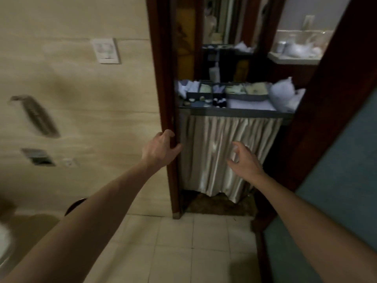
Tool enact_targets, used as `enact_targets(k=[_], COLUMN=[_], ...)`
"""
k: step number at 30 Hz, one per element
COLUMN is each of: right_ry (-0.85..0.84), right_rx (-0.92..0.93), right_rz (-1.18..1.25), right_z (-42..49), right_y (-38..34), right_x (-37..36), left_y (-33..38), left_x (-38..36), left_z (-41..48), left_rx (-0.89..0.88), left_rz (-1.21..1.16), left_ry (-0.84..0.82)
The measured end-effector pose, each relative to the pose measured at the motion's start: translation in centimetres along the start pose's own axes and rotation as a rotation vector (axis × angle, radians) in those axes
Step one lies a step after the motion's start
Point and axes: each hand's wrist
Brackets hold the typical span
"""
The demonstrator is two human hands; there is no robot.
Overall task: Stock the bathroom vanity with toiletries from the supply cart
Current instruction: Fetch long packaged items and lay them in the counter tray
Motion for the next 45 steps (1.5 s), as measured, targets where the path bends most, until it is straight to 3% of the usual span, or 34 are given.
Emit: enact_targets(k=[3,11,21,27,33,45], right_ry=[0.049,0.113,0.056,-0.011,-0.048,-0.089], right_rx=[-0.084,-0.099,-0.04,-0.044,-0.052,0.062], right_rz=[-0.008,-0.052,-0.023,-0.017,0.094,0.039], right_z=[0.5,6.6,23.7,32.1,37.6,49.9], right_y=[2.7,6.4,11.3,13.4,13.4,11.7], right_x=[1.3,3.9,7.0,9.2,7.6,4.8], left_y=[2.5,7.9,12.8,14.2,14.3,10.9], left_x=[-2.5,-7.6,-11.5,-13.1,-14.0,-19.1], left_z=[3.2,11.0,23.7,29.2,34.4,45.7], left_rx=[-0.078,-0.181,0.022,0.089,0.118,0.191], left_rz=[-0.019,0.011,0.145,0.144,0.098,0.063], left_ry=[-0.085,-0.165,-0.221,-0.169,-0.068,-0.021])
Point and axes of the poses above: each hand's wrist, its own z-axis towards the middle knuckle, its own x-axis out of the back of the hand, y = z × x, and after that the axes turned 4 degrees about z, right-handed
